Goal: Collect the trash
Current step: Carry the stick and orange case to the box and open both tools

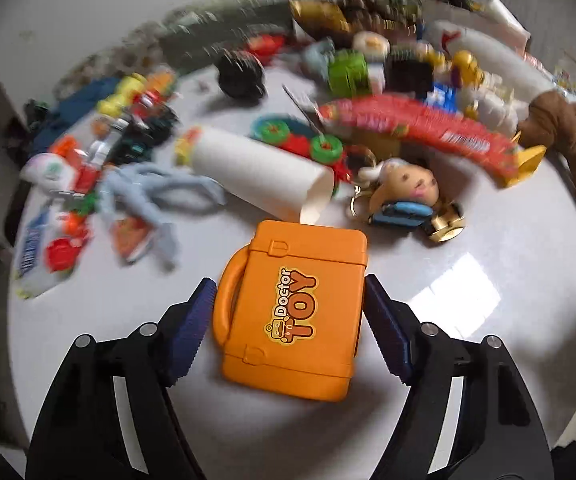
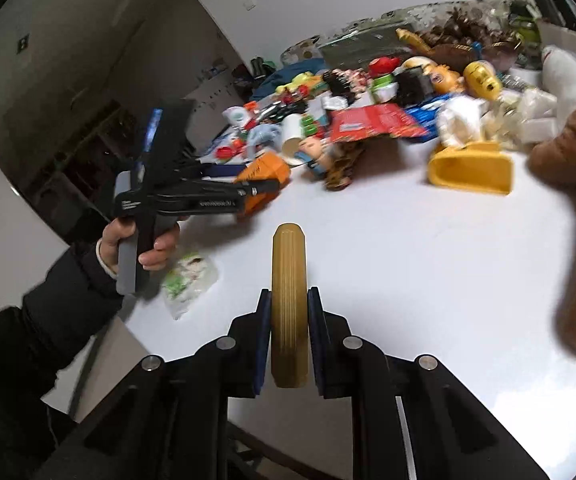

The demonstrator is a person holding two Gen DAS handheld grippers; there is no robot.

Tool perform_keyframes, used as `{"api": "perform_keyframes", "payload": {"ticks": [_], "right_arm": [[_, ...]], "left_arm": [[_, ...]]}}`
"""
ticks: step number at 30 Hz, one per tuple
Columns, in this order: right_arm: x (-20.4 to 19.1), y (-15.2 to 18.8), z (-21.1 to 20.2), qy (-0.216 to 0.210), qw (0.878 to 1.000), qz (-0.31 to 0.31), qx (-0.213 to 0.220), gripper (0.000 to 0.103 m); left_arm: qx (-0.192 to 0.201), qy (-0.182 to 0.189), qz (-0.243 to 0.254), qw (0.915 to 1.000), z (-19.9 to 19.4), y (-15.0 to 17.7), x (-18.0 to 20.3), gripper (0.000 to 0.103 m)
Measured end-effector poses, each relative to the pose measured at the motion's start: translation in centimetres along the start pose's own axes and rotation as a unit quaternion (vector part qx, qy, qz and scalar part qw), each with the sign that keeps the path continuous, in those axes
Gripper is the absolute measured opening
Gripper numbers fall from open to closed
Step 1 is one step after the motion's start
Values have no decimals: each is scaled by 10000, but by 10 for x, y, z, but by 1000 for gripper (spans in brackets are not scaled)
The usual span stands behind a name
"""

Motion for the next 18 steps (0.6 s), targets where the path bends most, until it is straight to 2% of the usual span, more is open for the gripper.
{"api": "perform_keyframes", "payload": {"ticks": [4, 6, 9, 11, 13, 15, 17, 18], "right_arm": [[-28, 14, -8, -207, 9994, -276, -10, 18], [-50, 28, -13, -416, 9979, -495, -91, 18], [-75, 53, -13, -739, 9946, -664, -312, 18], [-93, 79, -5, -932, 9906, -765, -648, 18], [-104, 104, 10, -871, 9868, -918, -1012, 18], [-107, 125, 28, -869, 9825, -927, -1359, 18], [-102, 145, 54, -695, 9784, -905, -1722, 18], [-98, 153, 69, -463, 9763, -1003, -1863, 18]], "left_arm": [[840, 141, -255, 9960, -87, 37, 4, 72], [1215, 204, -356, 9917, -135, 72, 9, 72], [1459, 233, -349, 9884, -182, 137, 23, 72], [1318, 343, -352, 9901, -187, 175, 34, 72], [1145, 400, -321, 9921, -182, 209, 45, 72], [799, 560, -238, 9949, -165, 245, 61, 72], [353, 693, -236, 9967, -136, 276, 73, 73], [164, 767, -222, 9967, -121, 286, 78, 73]]}}
Point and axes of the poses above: each gripper's, at about its wrist camera, not at the fingertips, and z roughly the way its jaws point, x to its right, y to its underside, the point moved 5 cm from there along z, roughly the way its jaws point, and after that the axes turned 12 degrees about -x, right-handed, at the moved point
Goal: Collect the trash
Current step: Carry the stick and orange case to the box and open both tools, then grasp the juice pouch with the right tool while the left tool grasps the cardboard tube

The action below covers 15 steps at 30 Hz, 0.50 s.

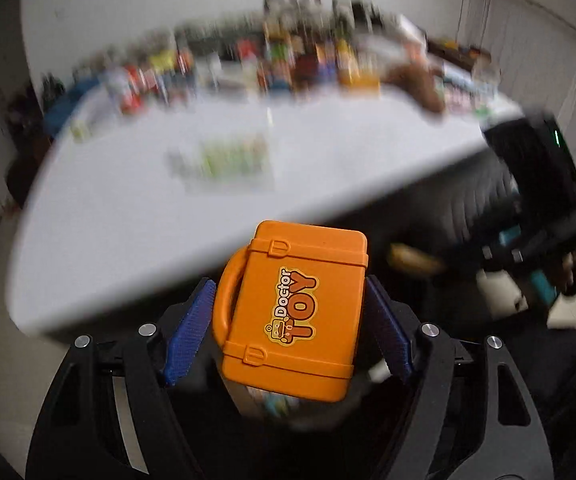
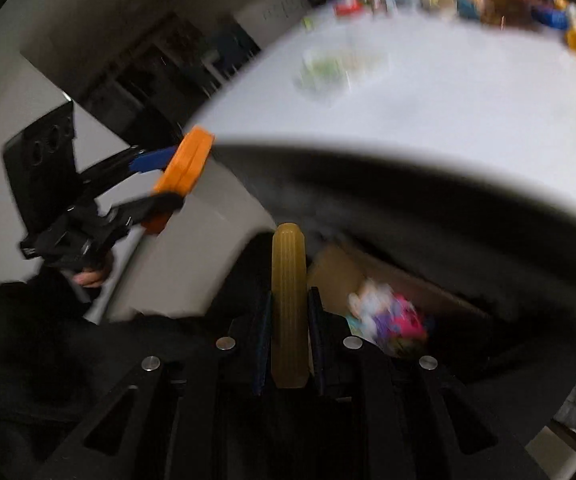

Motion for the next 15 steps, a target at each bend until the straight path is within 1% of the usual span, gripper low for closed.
{"api": "perform_keyframes", "payload": {"ticks": [1, 2, 3, 4, 5, 6, 8, 9, 10, 11, 13, 15], "right_arm": [[4, 1, 11, 213, 9997, -30, -89, 21], [10, 2, 24, 426, 9988, -57, -212, 40], [15, 3, 36, 556, 9979, -74, -329, 51], [21, 4, 46, 727, 9966, -98, -383, 54], [23, 4, 51, 837, 9953, -135, -464, 50], [20, 2, 49, 854, 9950, -202, -481, 48], [5, -6, 28, 706, 9964, -410, -225, 48], [-4, -12, 17, 653, 9965, -511, -81, 48], [-15, -26, -2, 630, 9957, -666, 158, 48], [-24, -41, -16, 668, 9940, -806, 320, 51], [-41, -81, -37, 917, 9873, -1173, 559, 52], [-52, -124, -41, 1158, 9803, -1482, 600, 52]], "left_arm": [[-153, 24, -7, 9999, 15, 10, 1, 76], [-386, -8, 11, 9993, 39, 23, 2, 82], [-612, -88, 22, 9981, 61, 32, 1, 93], [-753, -239, 22, 9969, 76, 39, -3, 93], [-969, -531, 28, 9939, 99, 47, -9, 93], [-1117, -641, 18, 9917, 113, 52, -14, 93], [-1198, -742, -131, 9899, 123, 58, -24, 93], [-1148, -671, -205, 9909, 121, 60, -28, 93], [-1061, -577, -270, 9923, 116, 59, -30, 93], [-922, -482, -356, 9939, 108, 57, -34, 93], [-742, -377, -499, 9953, 96, 52, -40, 92], [-478, -295, -736, 9957, 79, 41, -50, 92]]}}
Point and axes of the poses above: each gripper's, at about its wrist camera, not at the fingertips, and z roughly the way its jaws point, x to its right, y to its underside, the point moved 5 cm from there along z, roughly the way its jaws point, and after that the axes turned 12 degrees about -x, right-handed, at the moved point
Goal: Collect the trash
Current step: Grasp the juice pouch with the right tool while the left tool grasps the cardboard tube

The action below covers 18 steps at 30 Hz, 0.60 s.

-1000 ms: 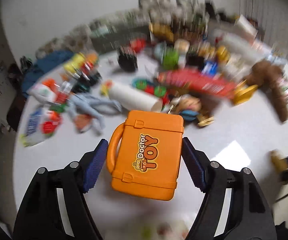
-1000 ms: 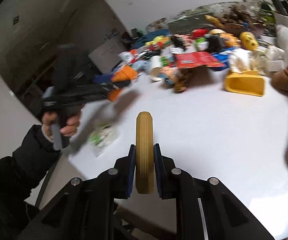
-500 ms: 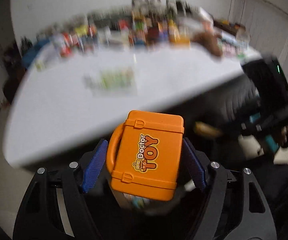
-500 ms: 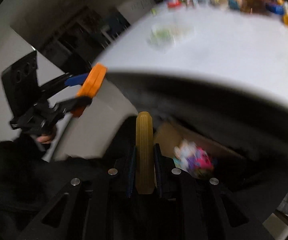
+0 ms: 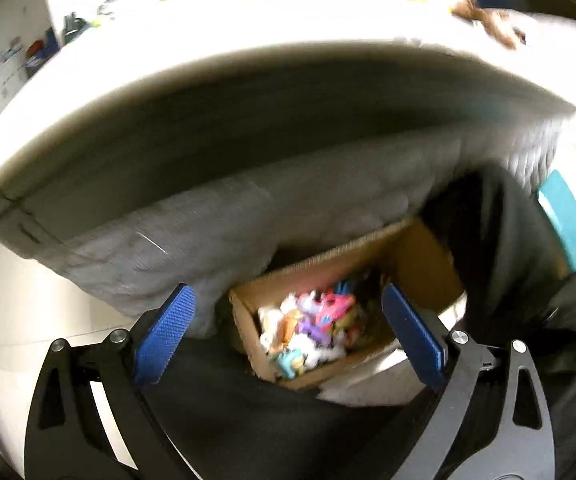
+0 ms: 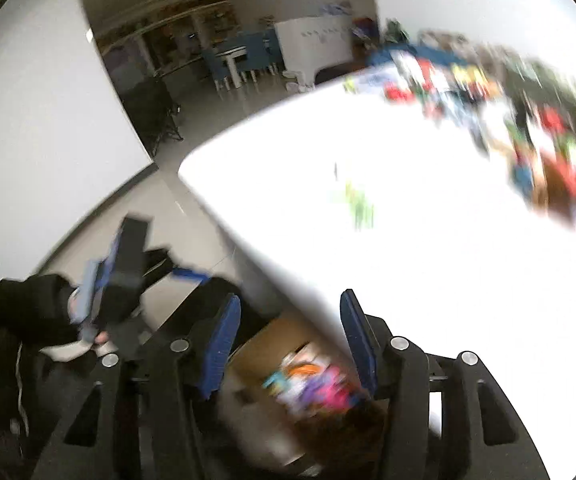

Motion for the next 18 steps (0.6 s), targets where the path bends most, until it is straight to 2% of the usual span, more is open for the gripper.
{"api": "perform_keyframes", "payload": {"ticks": [1, 2, 4, 8, 10, 11, 13, 15, 18], "right_arm": [[3, -31, 7, 167, 9996, -212, -4, 52], [2, -47, 15, 207, 9993, -317, -75, 52], [8, -88, 43, 359, 9969, -561, -430, 51], [26, -125, 89, 755, 9868, -892, -1121, 44], [37, -129, 106, 856, 9806, -924, -1503, 40], [44, -131, 115, 991, 9765, -903, -1686, 32], [49, -134, 116, 734, 9776, -746, -1824, 21], [51, -132, 112, 877, 9754, -844, -1836, 21], [68, -116, 96, 656, 9811, -557, -1734, 21]], "left_arm": [[137, 79, -135, 9998, -8, -4, -4, 92], [227, 153, -239, 9993, -14, -6, -9, 92], [394, 342, -519, 9973, -26, -10, -20, 93], [662, 514, -876, 9926, -46, -11, -34, 93], [778, 515, -967, 9909, -54, -12, -43, 93], [829, 522, -1003, 9901, -58, -15, -48, 93], [898, 530, -1040, 9891, -65, -20, -56, 92], [988, 525, -1032, 9883, -71, -32, -60, 92], [1133, 541, -914, 9879, -82, -63, -62, 94]]}}
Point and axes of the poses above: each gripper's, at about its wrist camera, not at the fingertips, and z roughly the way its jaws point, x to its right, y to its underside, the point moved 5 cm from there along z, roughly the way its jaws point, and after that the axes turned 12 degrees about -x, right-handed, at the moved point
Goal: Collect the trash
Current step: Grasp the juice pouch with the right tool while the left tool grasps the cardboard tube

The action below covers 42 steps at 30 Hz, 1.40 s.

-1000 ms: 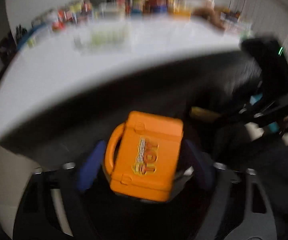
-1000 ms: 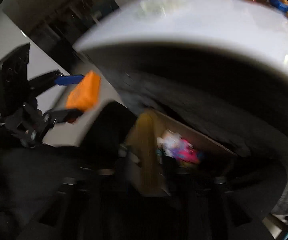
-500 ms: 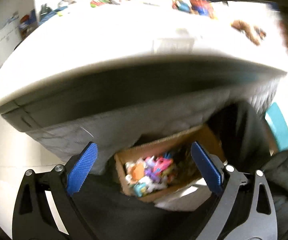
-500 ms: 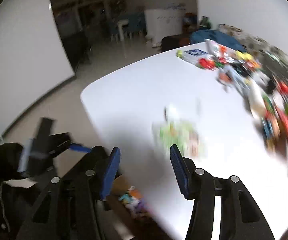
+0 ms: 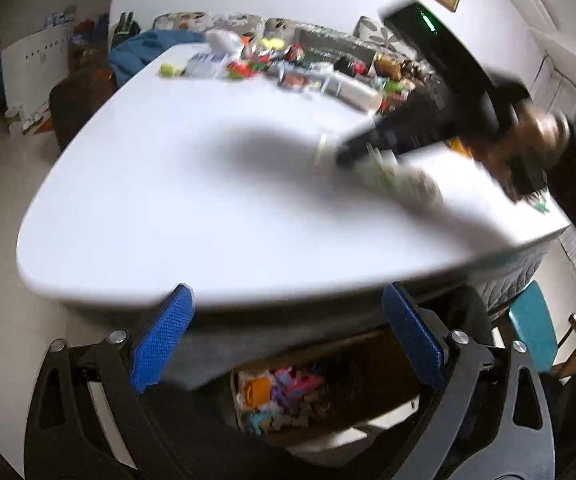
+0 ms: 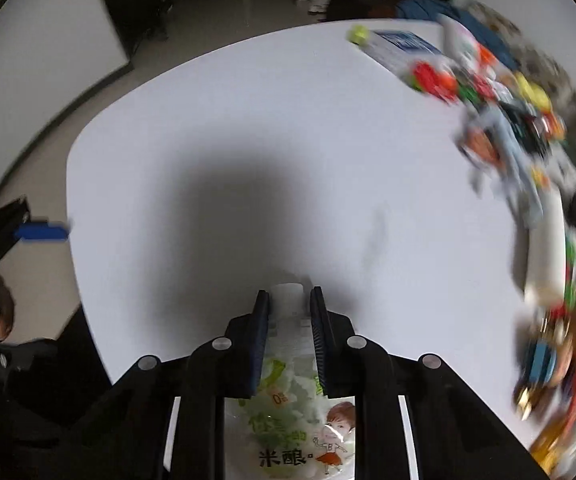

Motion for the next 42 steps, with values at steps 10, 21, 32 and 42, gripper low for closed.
{"api": "perform_keyframes", "payload": {"ticks": [10, 21, 32, 42], "right_arm": [[117, 165, -89, -1072, 9483, 2352, 1839, 21], [165, 232, -97, -1150, 9225, 2807, 2389, 21], [164, 239, -91, -1305, 9167, 2756, 2583, 21], [150, 233, -83, -1321, 9201, 2746, 2459, 21]], "left_arm": [[-169, 153, 97, 9997, 64, -185, 58, 94], [-990, -210, -1449, 9843, 199, -279, 77, 89], [-769, 409, -1352, 9870, 170, -254, 50, 34], [-1000, 419, -780, 9910, 142, -216, 43, 61]]}}
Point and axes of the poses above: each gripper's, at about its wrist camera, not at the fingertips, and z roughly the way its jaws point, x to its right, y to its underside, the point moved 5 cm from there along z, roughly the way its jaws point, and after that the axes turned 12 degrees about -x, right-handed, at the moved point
